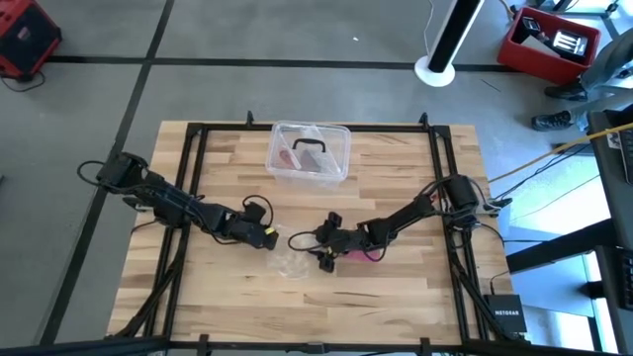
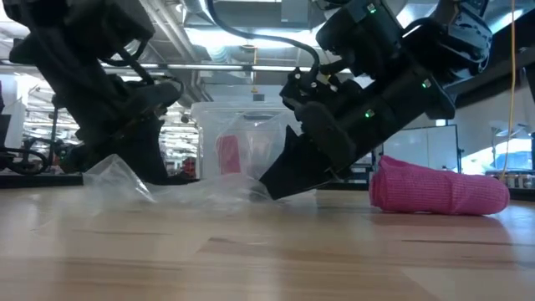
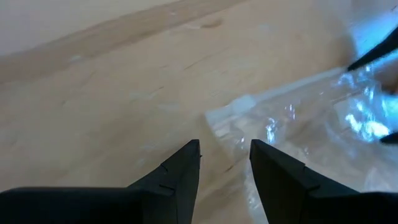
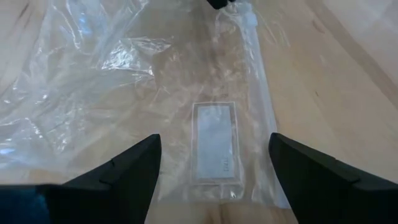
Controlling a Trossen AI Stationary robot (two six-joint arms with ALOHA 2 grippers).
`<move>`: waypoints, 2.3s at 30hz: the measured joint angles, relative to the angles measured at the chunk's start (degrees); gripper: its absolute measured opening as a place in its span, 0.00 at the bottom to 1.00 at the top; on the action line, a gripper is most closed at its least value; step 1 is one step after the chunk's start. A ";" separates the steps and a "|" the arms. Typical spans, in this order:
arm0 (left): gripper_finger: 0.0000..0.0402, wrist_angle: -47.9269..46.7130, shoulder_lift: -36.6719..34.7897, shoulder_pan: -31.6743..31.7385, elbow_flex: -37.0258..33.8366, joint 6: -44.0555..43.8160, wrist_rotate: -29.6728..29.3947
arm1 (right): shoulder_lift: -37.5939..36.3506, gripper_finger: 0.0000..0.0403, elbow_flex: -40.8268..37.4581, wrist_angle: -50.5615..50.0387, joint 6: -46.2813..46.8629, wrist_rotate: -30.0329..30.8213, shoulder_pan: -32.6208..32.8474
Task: Roll bandage
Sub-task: Prepare the transparent zip bag
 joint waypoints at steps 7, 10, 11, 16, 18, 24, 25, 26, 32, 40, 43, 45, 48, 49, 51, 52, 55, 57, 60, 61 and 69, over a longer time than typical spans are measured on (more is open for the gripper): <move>0.34 5.16 0.00 0.00 0.00 1.49 1.49 | 0.09 0.75 -0.07 0.74 -1.15 -0.24 -0.04; 0.34 6.82 0.00 0.00 0.00 3.22 1.53 | 0.09 0.75 -0.07 0.73 -1.21 -0.13 -0.02; 0.34 7.46 0.00 0.00 0.00 3.67 1.53 | 0.09 0.75 -0.07 0.78 -1.21 -0.11 -0.02; 0.34 10.12 0.00 -0.04 0.00 7.87 1.32 | 0.09 0.75 -0.07 0.82 -1.25 0.05 0.00; 0.32 9.98 0.00 0.05 0.02 9.83 0.78 | 0.09 0.75 -0.07 0.82 -1.29 0.05 0.00; 0.08 9.92 0.00 -0.14 0.02 17.94 0.19 | -1.94 0.75 -0.17 -0.47 -2.48 1.43 0.25; 0.04 9.79 0.00 -0.43 0.12 19.16 -0.80 | -3.37 0.75 -0.17 -0.68 -2.86 0.93 0.39; 0.02 9.65 0.00 -0.82 0.36 20.52 -1.90 | -5.01 0.75 -0.15 -0.74 -4.16 0.08 0.39; 0.01 9.76 0.00 -4.14 6.00 36.24 -4.52 | -15.93 0.75 -0.07 -3.85 -6.45 -3.88 0.39; 0.01 9.88 0.00 -7.48 14.63 57.88 -5.16 | -19.06 0.68 0.00 -0.46 -8.37 -5.58 -0.22; 0.00 9.79 0.00 -7.82 15.92 61.61 -5.11 | -19.06 0.59 -0.01 -0.27 -8.41 -7.54 -0.52; 0.00 9.79 0.00 -7.82 16.08 62.49 -5.13 | -19.04 0.52 -0.02 0.68 -8.67 -7.95 -0.50; 0.00 9.67 0.00 -7.78 16.08 63.15 -5.16 | -19.05 0.42 -0.02 1.19 -8.80 -7.93 -0.51; 0.00 9.69 0.00 -7.80 16.08 63.15 -5.16 | -19.04 0.38 -0.02 0.77 -8.80 -7.95 -0.52; 0.00 9.67 0.00 -7.82 16.08 63.13 -5.13 | -19.04 0.32 -0.04 0.43 -8.80 -7.93 -0.52; 0.00 9.67 0.00 -7.82 16.08 63.13 -5.11 | -19.04 0.29 -0.04 0.52 -8.82 -7.93 -0.52; 0.00 9.69 0.00 -7.80 16.08 62.89 -5.12 | -19.04 0.19 -0.04 0.47 -9.40 -7.93 -0.52; 0.00 9.69 0.00 -7.80 16.08 62.25 -5.13 | -19.04 0.13 -0.04 0.50 -10.20 -7.93 -0.52; 0.00 9.71 0.00 -7.80 16.08 58.07 -5.09 | -19.04 0.06 -0.04 0.52 -11.41 -7.93 -0.42; 0.00 9.69 0.00 -7.78 16.08 56.49 -5.03 | -19.04 0.05 -0.04 0.52 -11.88 -7.93 -0.42; 0.12 9.50 -3.07 -7.21 16.07 50.78 -4.72 | -19.04 0.08 -0.04 -1.79 -12.93 -7.33 -0.37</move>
